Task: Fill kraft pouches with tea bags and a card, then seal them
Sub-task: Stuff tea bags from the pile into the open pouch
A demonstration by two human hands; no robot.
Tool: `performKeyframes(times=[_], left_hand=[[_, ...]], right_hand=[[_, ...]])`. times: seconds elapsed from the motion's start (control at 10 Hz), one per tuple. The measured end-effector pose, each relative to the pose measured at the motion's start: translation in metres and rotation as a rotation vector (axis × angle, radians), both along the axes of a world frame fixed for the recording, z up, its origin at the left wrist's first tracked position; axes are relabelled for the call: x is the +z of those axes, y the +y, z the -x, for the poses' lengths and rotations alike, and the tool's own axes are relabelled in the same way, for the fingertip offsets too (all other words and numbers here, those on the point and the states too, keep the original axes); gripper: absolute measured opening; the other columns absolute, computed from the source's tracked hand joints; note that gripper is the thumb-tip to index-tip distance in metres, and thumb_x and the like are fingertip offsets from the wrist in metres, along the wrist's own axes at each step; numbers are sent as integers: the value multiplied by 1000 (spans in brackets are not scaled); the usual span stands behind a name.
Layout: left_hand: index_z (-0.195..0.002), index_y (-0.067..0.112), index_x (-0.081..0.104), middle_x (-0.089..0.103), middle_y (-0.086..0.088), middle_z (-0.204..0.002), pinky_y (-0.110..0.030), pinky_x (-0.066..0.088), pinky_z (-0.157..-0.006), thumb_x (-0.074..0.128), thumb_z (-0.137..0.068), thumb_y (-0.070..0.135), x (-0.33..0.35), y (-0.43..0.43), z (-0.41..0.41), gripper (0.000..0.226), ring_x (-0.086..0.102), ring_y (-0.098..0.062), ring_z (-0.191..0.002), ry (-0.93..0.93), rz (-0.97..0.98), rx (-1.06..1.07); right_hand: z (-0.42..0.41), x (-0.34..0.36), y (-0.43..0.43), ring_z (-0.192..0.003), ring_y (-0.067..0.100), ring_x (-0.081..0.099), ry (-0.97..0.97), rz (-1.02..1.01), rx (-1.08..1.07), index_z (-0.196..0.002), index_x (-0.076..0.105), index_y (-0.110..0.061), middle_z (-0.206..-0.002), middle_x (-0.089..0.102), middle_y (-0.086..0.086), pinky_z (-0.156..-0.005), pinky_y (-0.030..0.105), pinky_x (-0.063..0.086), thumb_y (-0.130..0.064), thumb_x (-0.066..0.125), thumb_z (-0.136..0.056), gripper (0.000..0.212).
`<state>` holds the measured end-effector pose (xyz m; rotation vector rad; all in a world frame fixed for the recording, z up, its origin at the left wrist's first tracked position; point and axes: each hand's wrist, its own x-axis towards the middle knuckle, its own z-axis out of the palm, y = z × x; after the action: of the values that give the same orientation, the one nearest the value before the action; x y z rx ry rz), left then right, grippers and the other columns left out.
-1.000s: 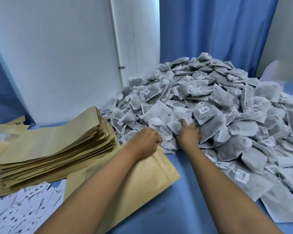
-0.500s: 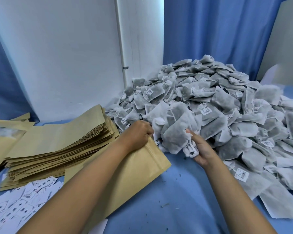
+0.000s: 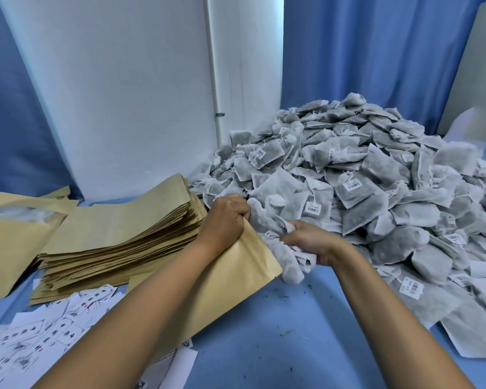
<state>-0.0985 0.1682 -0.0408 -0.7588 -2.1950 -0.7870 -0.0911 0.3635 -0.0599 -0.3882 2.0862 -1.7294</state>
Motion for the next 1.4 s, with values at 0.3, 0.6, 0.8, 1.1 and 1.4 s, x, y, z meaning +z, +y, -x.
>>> performKeyframes(times=[0.3,0.6,0.8,1.1,1.4], left_hand=[[-42,0,45,42,-10,-44,-24,25,-51,40,-50,-14,11,36,-17,17,35,-12,-54,33,26,-196],[-41,3,43,31,7,-49,-14,22,-50,36,-50,-13,20,41,-18,19,27,-3,-48,-1,-64,-184],[-43,2,47,36,1,-50,-22,25,-53,38,-49,-11,9,29,-7,17,36,-13,-54,36,143,-224],[-43,1,43,33,0,-49,-24,26,-50,34,-51,-10,18,14,3,17,33,-11,-49,21,130,-131],[-42,2,51,44,-11,-45,-32,42,-49,34,-52,-7,14,20,-1,21,35,-17,-50,51,369,-150]], right_hand=[[-30,-3,-43,-64,-2,46,555,-591,-52,-87,61,-17,-82,59,2,-62,14,40,10,36,-91,37],[-11,2,-42,-58,12,45,229,-293,46,-80,50,-9,-69,42,4,-53,17,32,17,-1,-90,58],[-15,-21,-35,-62,-5,45,333,-273,57,-66,45,-16,-66,50,-7,-56,4,38,8,38,-96,39],[84,-72,7,-145,33,0,485,-1019,-264,-146,21,-42,-159,-7,-4,-110,57,25,-16,63,-84,79],[92,-85,8,-121,34,34,593,-1081,-367,-139,36,-20,-135,32,10,-92,43,39,-6,53,-87,56]])
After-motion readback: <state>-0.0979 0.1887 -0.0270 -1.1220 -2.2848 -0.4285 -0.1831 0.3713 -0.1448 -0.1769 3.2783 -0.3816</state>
